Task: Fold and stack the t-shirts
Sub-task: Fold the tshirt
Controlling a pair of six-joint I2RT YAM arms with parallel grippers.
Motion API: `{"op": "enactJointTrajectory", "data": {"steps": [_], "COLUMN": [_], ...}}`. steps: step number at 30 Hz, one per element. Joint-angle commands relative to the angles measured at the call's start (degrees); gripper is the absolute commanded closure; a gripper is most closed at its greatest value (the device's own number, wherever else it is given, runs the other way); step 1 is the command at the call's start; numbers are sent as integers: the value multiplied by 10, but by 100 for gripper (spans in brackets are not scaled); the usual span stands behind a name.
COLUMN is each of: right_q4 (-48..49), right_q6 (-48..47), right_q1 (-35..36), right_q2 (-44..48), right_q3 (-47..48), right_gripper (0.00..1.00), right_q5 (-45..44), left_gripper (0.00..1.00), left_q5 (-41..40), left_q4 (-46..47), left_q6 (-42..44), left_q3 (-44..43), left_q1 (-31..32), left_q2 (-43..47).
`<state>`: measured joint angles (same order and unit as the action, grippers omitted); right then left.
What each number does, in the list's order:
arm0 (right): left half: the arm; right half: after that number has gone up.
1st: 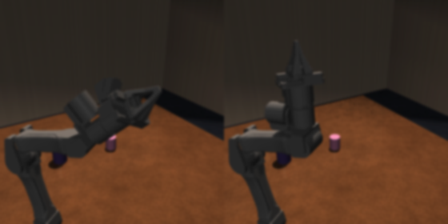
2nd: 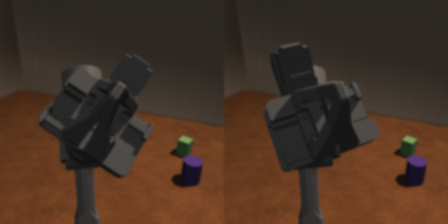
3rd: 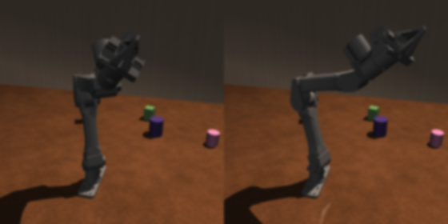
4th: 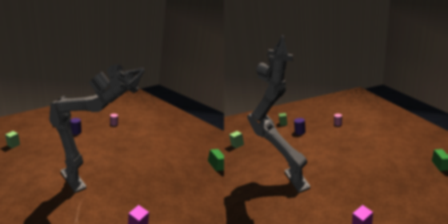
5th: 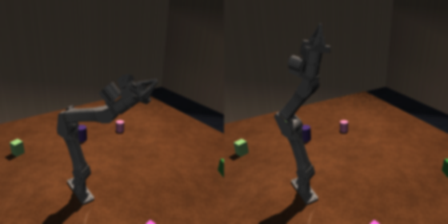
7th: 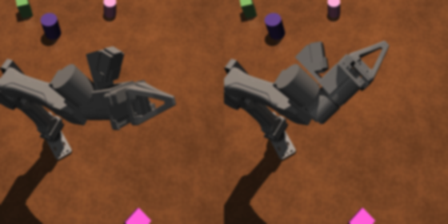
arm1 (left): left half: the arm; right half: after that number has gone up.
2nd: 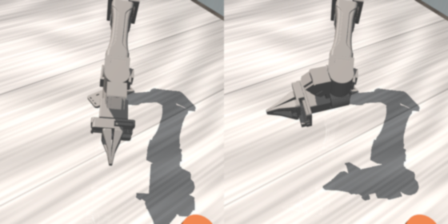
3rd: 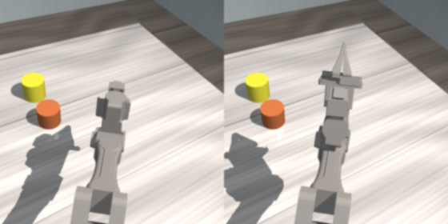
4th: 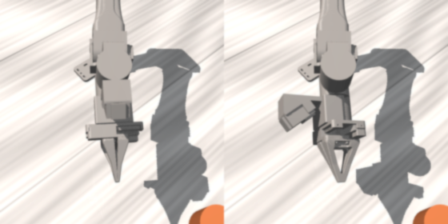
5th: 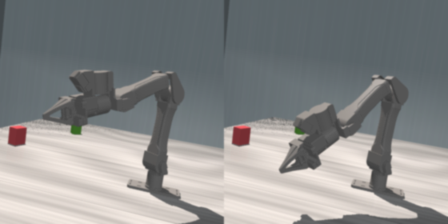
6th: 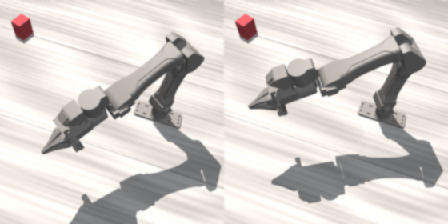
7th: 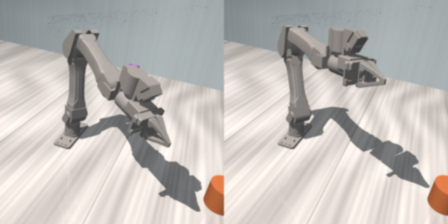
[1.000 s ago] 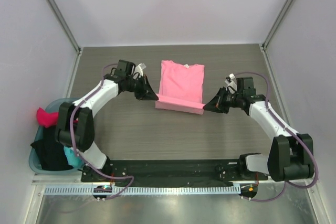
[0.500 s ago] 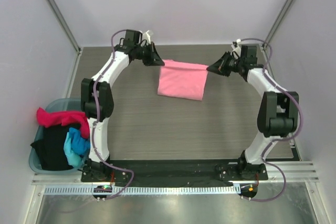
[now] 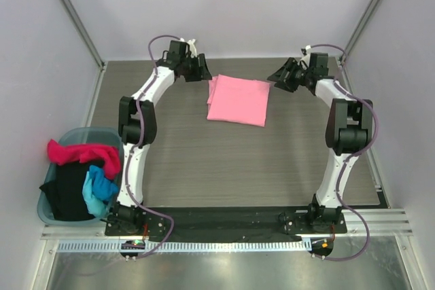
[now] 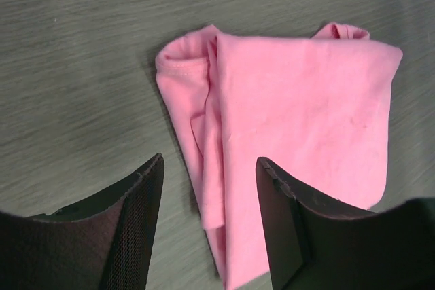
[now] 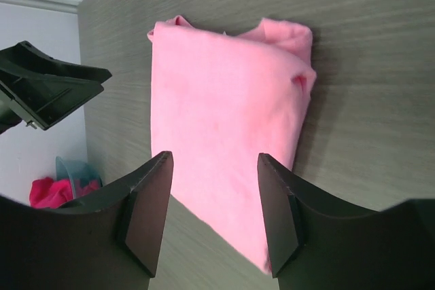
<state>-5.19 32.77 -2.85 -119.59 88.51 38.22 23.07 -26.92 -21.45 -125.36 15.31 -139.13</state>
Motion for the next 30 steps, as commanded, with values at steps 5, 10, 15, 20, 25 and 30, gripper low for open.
{"op": "enactJointTrajectory", "data": {"steps": [5,10,15,20,25,30], "right_q4": [-32,-47,-58,-63,-116,-117], "right_q6": [-61,-113,-140,-161,-190,-199], "right_q1": [-26,-26,-25,-18,6,28], "right_q2": [113,77,17,-25,-46,1], "right_q3": [-80,-41,36,77,134,85], "right_gripper": [40,40,40,42,48,48], "right_q5": [1,-7,-10,-17,-7,-17], "left_gripper": [42,49,52,60,71,93], "left_q5": [28,150,236,244,245,322], "left_q4": [-5,0,22,43,17,61], "left_q6": [14,-17,-4,12,55,-38], "left_q3": [76,73,53,17,-9,62], "left_q1": [-5,-29,-51,-48,-31,-27], "left_q2": [124,107,72,19,-17,-4]}}
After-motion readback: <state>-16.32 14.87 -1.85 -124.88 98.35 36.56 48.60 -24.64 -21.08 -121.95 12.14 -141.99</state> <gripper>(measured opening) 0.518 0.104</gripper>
